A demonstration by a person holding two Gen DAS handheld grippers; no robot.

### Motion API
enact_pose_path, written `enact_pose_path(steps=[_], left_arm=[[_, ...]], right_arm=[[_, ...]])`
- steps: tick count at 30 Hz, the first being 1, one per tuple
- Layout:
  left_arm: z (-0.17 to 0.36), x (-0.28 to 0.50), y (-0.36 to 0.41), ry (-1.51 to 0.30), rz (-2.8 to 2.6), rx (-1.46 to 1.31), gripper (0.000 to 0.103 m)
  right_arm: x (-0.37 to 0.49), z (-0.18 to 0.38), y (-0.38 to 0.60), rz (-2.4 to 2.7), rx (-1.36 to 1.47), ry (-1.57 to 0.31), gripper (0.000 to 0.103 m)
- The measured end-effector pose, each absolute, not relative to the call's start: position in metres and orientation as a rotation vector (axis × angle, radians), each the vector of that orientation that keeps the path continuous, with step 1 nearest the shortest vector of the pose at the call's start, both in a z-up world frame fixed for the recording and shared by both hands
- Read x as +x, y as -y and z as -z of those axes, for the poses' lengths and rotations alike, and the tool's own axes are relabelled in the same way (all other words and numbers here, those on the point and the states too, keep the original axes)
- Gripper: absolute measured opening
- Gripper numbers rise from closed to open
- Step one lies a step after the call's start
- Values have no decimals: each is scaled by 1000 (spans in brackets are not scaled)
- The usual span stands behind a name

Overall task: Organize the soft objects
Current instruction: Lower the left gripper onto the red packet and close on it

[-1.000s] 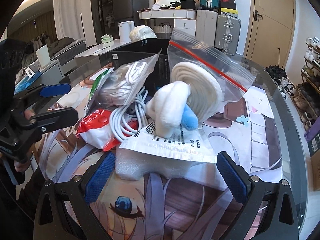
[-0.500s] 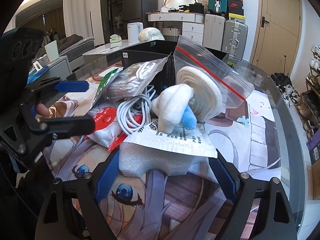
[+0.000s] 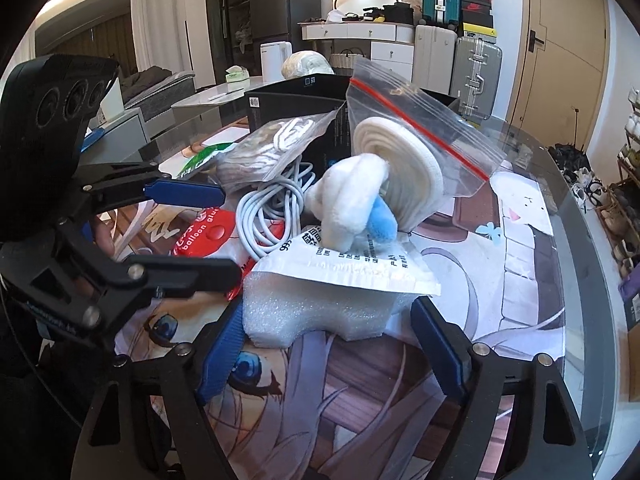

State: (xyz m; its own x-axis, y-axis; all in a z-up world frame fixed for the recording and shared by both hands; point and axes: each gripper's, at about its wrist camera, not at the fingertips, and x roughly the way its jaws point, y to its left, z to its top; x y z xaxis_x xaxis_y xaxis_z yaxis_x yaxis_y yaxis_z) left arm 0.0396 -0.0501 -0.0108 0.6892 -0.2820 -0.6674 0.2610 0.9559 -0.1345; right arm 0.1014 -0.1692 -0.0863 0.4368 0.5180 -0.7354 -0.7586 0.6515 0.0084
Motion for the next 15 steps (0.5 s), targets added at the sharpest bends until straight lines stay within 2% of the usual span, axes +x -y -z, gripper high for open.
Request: enact_pose_path(steps=[2,5,13,15], left_arm=[[11,38,48,-743,307,-44,61],[11,37,47,-741,316,-42,57],[12,27,33,-760,291,-14,59],[11,25,26,-762,280,-42,70]], right_arm=[[101,86,170,-816,-347,-776,81],[99,85,170,-821,-349,-774,80],[99,85,170,-820,-349,-774,80],[99,85,170,-820,-350,-774,80]])
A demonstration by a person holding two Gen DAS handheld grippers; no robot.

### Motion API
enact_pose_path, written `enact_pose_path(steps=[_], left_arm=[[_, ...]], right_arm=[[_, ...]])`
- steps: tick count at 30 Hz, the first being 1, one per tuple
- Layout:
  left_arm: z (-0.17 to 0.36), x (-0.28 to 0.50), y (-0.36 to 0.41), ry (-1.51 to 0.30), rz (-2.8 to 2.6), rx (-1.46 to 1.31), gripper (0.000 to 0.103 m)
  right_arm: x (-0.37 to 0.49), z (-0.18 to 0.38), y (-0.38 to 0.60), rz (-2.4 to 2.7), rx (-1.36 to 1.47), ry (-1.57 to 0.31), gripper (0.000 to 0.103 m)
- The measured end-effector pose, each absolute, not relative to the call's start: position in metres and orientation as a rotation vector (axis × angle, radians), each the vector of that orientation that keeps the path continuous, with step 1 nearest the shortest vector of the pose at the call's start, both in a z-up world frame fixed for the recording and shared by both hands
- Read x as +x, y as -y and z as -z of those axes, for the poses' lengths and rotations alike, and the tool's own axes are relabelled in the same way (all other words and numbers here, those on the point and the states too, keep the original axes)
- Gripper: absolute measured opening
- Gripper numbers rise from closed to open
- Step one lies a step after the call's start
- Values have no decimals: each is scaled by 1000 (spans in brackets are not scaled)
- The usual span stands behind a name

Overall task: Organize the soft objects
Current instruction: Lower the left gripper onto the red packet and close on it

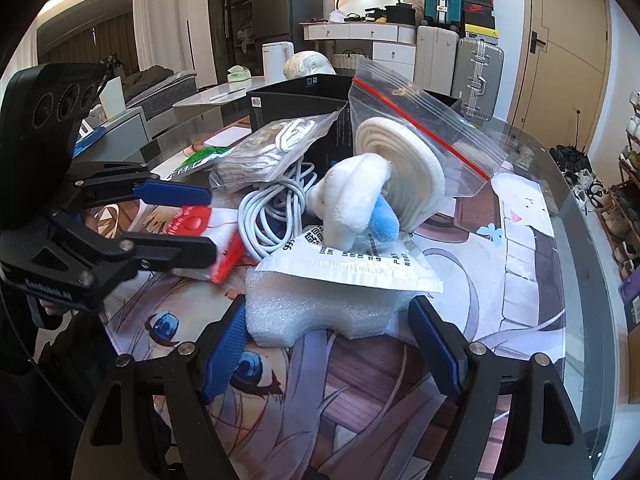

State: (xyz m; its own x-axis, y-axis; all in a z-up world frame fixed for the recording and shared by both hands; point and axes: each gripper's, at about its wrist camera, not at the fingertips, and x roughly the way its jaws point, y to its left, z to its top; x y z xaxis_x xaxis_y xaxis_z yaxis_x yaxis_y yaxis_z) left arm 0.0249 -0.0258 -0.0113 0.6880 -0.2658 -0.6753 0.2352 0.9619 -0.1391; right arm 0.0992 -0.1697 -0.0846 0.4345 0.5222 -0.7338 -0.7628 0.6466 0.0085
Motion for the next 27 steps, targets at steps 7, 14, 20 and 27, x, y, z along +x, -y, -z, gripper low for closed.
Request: enact_pose_path(steps=[7,14,20,27], left_arm=[[16,26,31,-789,294,-18,86],[22,30,41,-806,278,20,67],[19,28,37,-795,300,-18,47],[18,19,32,-773,296,-41,45]], right_arm=[[99,85,170,-820,-349,-774,80],[98,84,170,-822,-349,-771,80],[97,83,170,-823,-351,-770,78],[86,77,170,-827,-357,-746,69]])
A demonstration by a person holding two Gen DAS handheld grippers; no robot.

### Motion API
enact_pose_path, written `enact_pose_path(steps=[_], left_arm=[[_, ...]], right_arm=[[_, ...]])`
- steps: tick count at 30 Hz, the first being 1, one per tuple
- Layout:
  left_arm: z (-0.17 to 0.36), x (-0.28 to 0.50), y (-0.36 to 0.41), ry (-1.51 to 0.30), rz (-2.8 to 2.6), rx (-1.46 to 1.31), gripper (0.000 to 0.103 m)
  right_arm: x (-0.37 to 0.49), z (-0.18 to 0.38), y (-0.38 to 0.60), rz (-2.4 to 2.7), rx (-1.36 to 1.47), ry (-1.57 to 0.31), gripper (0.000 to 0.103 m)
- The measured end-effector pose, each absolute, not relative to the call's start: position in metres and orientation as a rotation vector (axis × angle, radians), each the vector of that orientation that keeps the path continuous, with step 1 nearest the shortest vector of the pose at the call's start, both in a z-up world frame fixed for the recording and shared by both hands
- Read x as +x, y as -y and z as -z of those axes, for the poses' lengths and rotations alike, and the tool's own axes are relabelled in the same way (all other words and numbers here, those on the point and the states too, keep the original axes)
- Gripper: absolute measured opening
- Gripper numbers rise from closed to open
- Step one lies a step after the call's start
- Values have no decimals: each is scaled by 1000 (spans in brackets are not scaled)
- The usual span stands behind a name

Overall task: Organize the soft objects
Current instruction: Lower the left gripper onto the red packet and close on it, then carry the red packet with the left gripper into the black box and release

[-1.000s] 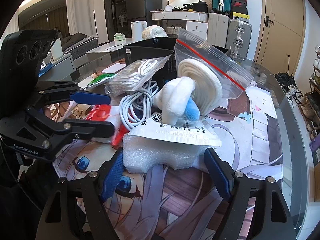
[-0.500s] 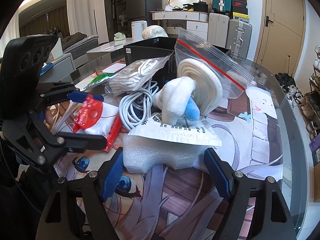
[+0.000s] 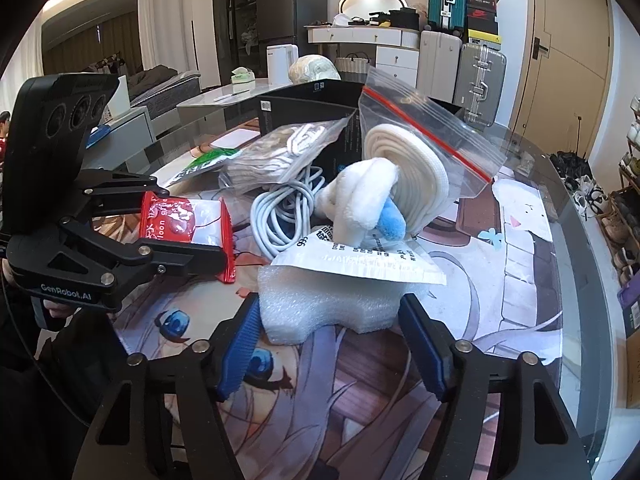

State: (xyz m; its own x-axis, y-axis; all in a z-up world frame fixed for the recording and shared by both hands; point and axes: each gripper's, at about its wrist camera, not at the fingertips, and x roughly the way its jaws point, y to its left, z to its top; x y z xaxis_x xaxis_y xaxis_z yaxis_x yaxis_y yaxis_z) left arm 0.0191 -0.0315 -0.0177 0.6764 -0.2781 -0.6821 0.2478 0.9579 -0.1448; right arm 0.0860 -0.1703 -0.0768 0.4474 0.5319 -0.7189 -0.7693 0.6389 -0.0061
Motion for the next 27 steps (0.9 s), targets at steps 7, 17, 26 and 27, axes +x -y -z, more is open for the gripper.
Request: enact_pose_path(steps=[7,17,26,27], left_arm=[[7,11,20,-737,281,-71,45],[-4,6,11,-697,263,-99,45],[-15,2,9,-661,249,-104,45],[-16,2,8,-657,247,-106,45]], right_arm=[[73,64,181,-826,-310,-713,67],[44,58,199,-809,-293,-707,67],[25,41,217,-771,-276,-655,67],[22,38,219,-771,-272,-650,67]])
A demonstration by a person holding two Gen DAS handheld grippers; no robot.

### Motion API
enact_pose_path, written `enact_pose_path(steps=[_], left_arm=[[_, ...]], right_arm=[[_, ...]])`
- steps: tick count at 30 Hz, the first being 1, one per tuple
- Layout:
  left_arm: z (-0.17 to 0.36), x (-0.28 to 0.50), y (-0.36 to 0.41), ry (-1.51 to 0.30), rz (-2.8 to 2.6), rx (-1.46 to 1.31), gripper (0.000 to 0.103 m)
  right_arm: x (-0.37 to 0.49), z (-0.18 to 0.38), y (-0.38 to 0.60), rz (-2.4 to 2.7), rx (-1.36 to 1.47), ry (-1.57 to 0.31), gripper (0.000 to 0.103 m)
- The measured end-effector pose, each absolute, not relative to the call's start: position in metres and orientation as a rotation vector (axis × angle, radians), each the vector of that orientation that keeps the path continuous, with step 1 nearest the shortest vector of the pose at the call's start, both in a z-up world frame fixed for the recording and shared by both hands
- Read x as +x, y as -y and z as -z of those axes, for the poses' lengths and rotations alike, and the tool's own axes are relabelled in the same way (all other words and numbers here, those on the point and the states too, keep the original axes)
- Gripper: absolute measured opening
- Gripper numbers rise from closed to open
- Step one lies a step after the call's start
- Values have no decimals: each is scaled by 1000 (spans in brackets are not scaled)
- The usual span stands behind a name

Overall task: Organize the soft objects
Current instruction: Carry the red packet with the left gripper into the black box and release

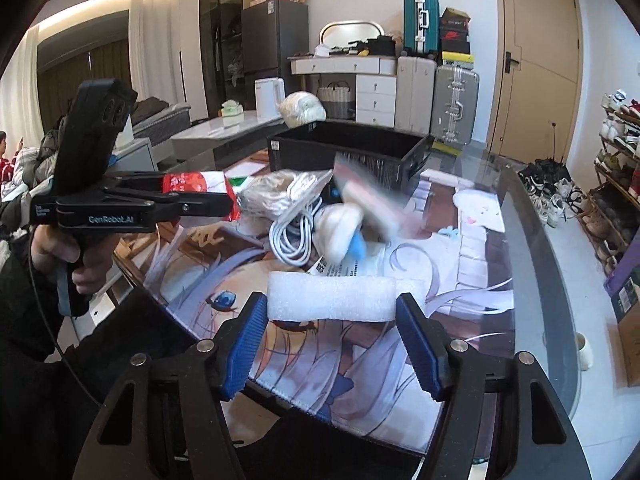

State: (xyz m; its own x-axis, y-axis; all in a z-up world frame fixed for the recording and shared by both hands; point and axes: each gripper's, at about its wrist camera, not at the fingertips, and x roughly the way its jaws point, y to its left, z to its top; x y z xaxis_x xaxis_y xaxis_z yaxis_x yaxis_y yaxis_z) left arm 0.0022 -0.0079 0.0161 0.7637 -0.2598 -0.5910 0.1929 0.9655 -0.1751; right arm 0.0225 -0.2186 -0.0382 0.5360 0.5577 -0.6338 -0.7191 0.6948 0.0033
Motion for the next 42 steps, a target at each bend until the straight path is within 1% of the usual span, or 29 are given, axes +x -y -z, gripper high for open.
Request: enact_pose_path(steps=[3,8,17,24,33,42], left_arm=[[-17,3,6,-653,242,-109,45],[-19,3,4,-651,232,-112,45],[-35,14,-4,-629,188,-110,45],[-50,30,-11,-592,102,-75,46],[-65,54,-21,-559,42,-64,46],[-71,89,-31,-541,2,-60,46]], right_arm=[[21,38,218,-755,-297,-641,66],[27,31,223,-766,-253,-621,66],[33,-1,210,-777,-219,-534,66],[55,-22,191,-769,-186,-481,66],[87,-36,166,-775,-179,-465,66],[129,-35,143,-759,-187,-485,66]])
